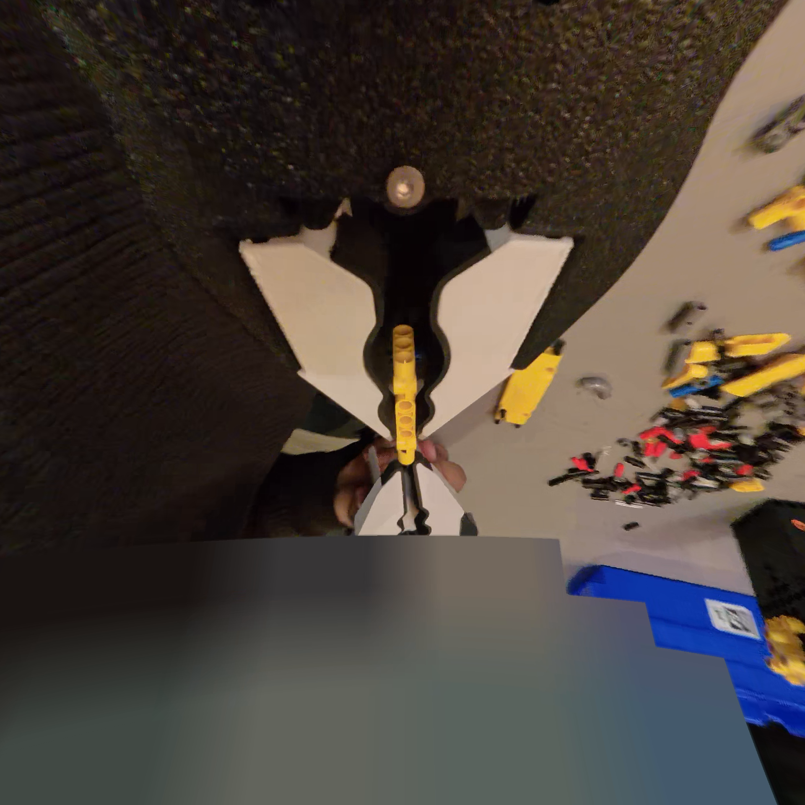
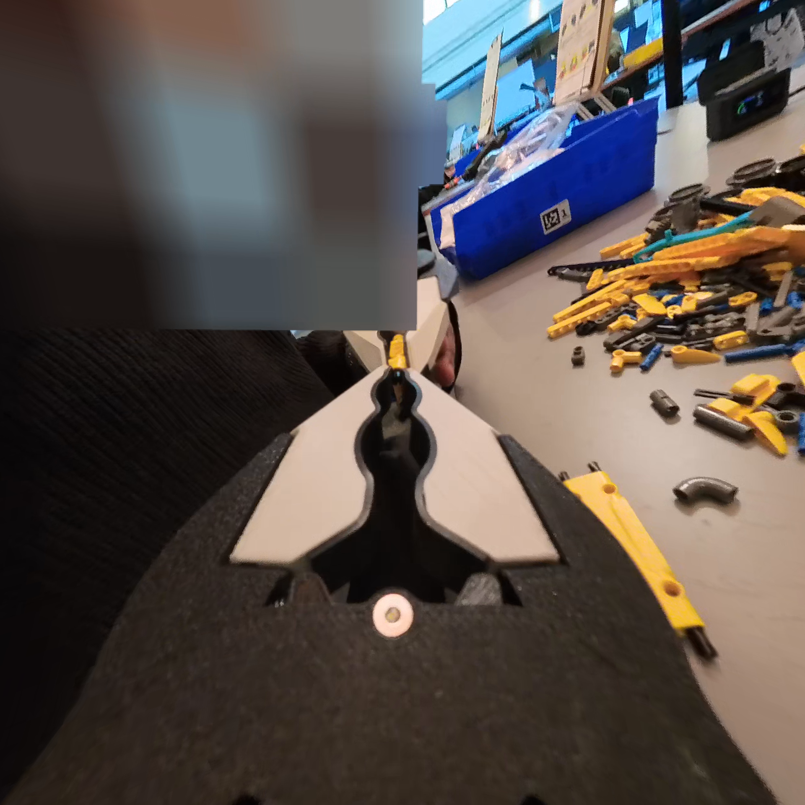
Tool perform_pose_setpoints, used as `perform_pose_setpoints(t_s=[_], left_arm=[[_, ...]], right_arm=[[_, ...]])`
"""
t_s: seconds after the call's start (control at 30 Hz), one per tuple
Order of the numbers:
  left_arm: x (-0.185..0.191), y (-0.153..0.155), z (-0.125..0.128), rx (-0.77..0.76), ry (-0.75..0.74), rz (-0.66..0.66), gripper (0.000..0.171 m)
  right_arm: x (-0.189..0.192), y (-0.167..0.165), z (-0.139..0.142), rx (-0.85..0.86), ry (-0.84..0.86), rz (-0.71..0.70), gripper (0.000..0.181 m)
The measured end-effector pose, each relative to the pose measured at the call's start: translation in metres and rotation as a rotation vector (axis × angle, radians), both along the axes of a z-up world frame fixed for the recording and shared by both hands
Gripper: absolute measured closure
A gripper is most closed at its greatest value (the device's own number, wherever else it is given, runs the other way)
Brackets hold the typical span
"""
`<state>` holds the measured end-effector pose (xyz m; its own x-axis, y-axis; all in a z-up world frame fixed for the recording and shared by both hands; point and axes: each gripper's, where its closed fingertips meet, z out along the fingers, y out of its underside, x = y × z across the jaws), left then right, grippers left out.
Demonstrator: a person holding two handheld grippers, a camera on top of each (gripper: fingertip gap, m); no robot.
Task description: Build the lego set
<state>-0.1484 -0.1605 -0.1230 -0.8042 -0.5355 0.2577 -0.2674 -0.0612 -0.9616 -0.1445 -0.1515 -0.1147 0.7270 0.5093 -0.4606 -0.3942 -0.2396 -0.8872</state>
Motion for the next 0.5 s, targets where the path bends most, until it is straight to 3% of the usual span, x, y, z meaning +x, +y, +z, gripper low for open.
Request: perform_pose_setpoints(t_s=[0.17,0.23,0.3,0.37,0.5], left_arm=[[-0.006,-0.007,0.011,-0.44,0.479,-0.162,0.166],[-0.009,-0.005,0.015,-0.542,0.567,-0.22,0.166],[0.003,0.028,0.01,-0.651,0.623,-0.126,0.167],[0.002,0.039,-0.008,-0.561,0.619,-0.045,0.166],[-0.002,0.021,-0.008,-0.389,0.518,-0.059,0.166]], right_arm=[[-0.002,-0.007,0.008,0.083,0.016,0.006,0.181],[-0.001,-0.009,0.014,0.123,0.003,0.005,0.181],[0.022,-0.018,0.034,0.192,0.102,-0.042,0.181],[0.04,-0.02,0.021,0.147,0.023,-0.124,0.181],[0.036,-0.013,-0.005,0.017,-0.001,-0.139,0.181]])
